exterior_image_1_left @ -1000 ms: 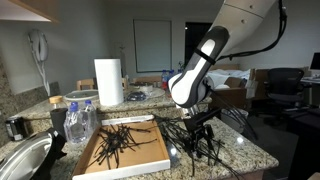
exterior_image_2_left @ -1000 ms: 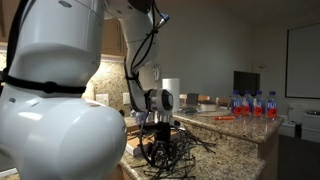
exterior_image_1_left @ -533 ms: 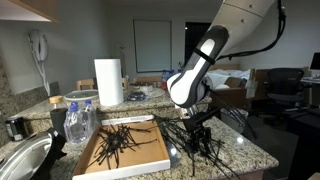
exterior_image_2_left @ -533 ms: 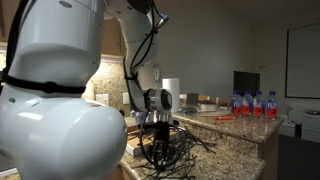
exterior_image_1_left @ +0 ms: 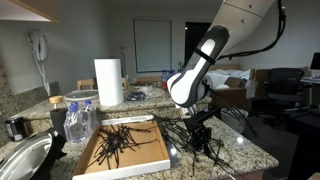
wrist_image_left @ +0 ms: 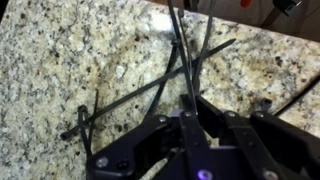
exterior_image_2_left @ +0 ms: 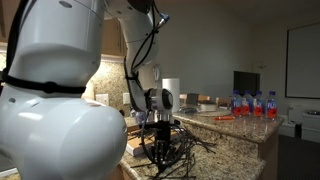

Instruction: Put some of the zip ties on the counter on the box

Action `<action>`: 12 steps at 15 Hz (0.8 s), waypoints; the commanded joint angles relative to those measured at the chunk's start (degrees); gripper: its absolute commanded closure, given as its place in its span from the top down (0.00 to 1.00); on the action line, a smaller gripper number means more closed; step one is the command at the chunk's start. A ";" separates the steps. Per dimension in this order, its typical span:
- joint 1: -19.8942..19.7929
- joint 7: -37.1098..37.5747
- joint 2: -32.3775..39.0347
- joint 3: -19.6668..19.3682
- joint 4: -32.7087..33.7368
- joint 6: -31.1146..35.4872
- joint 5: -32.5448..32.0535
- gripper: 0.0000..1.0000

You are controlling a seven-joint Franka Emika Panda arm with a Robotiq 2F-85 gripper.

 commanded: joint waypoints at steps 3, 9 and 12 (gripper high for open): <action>-1.21 1.07 0.92 -0.92 4.52 -1.83 0.29 0.06; -2.53 -1.51 1.02 -1.26 13.62 -10.45 3.89 0.06; -2.73 -2.00 0.04 -1.06 17.36 -13.88 6.49 0.06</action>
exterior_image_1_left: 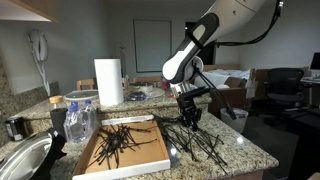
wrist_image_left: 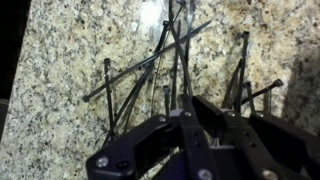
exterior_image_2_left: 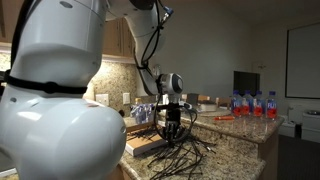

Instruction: Put some of the zip ties on the counter on the box

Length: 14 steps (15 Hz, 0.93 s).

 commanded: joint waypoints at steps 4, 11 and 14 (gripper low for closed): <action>-0.96 -2.00 -2.33 1.01 7.46 -3.60 7.68 0.07; 1.01 2.15 -3.83 3.44 15.01 -2.20 11.84 0.06; 2.30 5.27 -4.32 5.08 17.34 -1.98 13.45 0.07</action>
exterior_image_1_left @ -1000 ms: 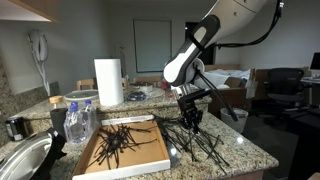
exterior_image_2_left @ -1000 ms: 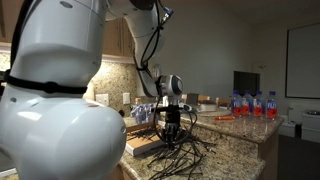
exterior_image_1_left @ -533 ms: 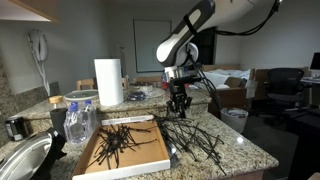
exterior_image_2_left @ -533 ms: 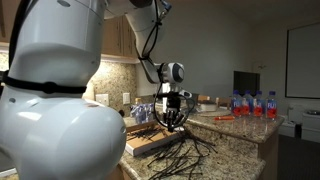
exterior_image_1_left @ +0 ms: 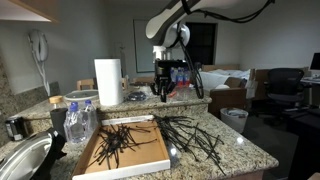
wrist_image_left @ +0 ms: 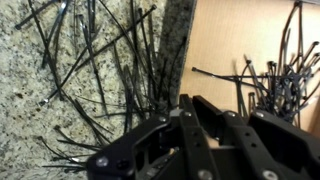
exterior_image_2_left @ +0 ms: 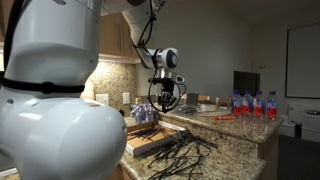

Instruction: Put some of the zip ties on the counter on the box

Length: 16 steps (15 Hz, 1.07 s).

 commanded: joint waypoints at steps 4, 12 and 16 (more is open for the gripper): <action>1.45 6.40 -3.66 2.12 -2.38 2.17 5.21 0.07; -1.61 3.35 -4.51 -0.78 -10.22 11.74 8.65 0.47; -3.73 -0.46 -1.14 -2.64 -12.08 14.93 8.13 0.73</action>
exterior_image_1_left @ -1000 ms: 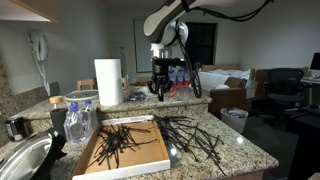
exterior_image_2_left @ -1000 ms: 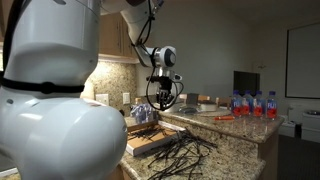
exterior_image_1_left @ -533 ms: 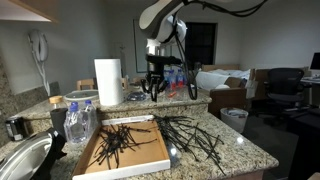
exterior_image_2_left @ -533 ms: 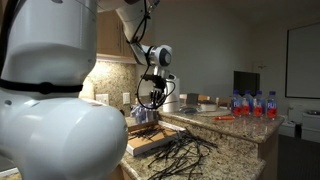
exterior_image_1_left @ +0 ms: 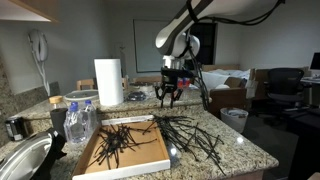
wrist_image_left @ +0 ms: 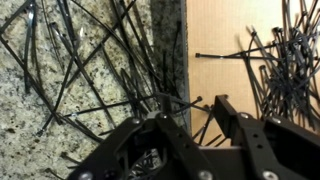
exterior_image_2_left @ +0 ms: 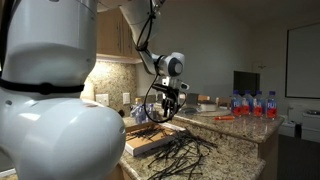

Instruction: Put some of the zip ties on the counter on the box

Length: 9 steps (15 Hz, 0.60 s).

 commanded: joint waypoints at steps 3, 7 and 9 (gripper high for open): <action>-2.71 -6.52 3.59 -1.44 -2.35 0.92 1.05 0.92; -3.62 -9.62 7.79 -2.11 -2.17 1.47 0.74 1.00; -3.64 -11.21 9.66 -2.21 -2.84 2.92 -0.06 1.00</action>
